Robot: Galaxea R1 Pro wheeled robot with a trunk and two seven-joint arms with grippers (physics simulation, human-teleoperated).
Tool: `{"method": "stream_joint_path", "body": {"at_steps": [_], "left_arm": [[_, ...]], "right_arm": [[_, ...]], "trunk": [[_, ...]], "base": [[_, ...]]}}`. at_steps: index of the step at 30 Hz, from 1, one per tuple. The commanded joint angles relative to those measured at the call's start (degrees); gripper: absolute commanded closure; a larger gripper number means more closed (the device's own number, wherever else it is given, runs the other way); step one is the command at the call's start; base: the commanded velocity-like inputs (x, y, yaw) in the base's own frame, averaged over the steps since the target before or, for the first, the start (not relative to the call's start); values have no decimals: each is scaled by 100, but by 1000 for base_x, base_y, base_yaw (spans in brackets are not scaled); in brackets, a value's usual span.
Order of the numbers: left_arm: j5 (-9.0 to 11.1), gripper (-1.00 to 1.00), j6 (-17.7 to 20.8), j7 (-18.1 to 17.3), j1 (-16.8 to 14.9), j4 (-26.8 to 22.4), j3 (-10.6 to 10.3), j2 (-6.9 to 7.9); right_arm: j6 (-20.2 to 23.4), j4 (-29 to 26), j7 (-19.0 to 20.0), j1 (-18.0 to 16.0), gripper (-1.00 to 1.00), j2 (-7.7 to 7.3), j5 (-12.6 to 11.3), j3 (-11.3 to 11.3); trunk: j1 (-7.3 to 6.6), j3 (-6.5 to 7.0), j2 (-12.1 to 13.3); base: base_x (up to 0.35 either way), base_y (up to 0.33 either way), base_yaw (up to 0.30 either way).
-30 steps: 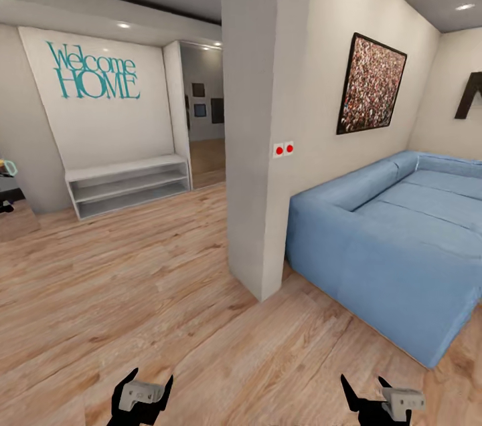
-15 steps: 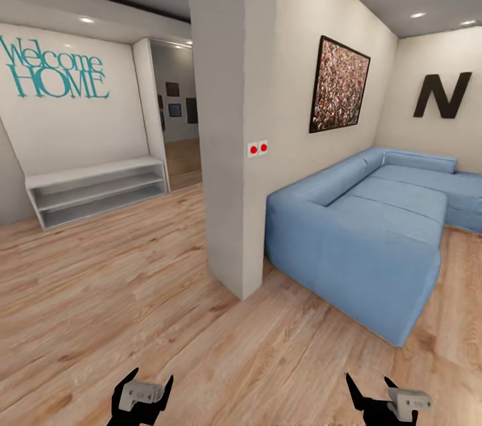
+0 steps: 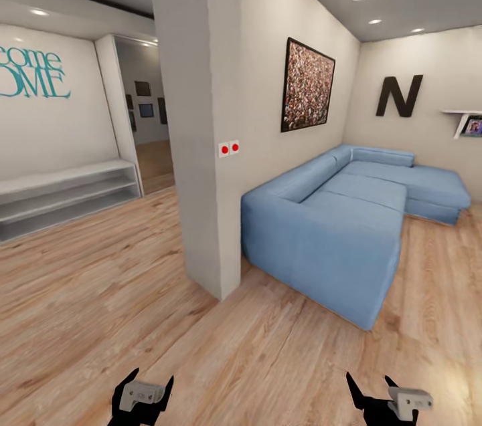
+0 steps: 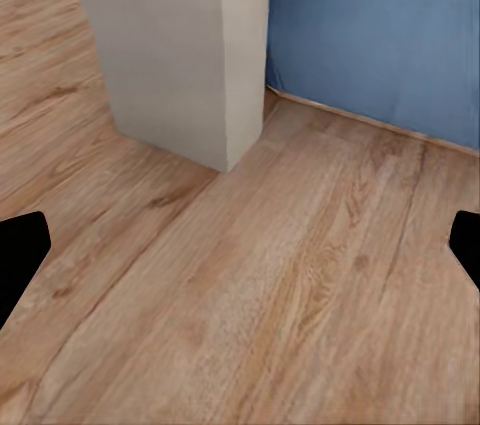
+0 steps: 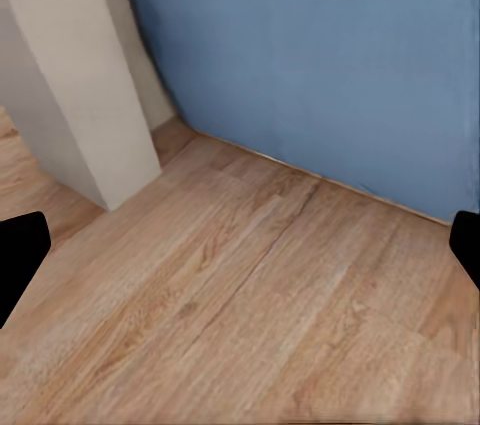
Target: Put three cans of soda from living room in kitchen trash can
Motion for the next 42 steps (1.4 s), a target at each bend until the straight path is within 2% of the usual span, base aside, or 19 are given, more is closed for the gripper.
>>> {"method": "stream_joint_path", "body": {"at_steps": [1,15,24,33,42], "left_arm": [[-2,-100,1,-1,0,-3,-4,1],[-10,-100,-1,-4,0,-7,-22,15],[-8,-100,-9,-4,0,-7,-20,22],[3,-100,-41,-28,0,17,-10,12],[-1,-100,-42,-55,0,27,-10,14]], "right_arm": [[-2,0,0,0,-100,0,0,0],[-2,-7,-1,0,-100,5,-6,0],[16,-10,-1,0,-100,1,-396,-19],[15,-10,-1,0,-100,0,-473,-105],[13,-13,-1,0,-100,0,-474,-139]], "trunk": [[0,0,0],[0,0,0],[0,0,0],[0,0,0],[0,0,0]], "base": [[0,-201,-246],[0,-264,-246],[62,-237,-246],[45,-19,-246],[4,237,-246]]}}
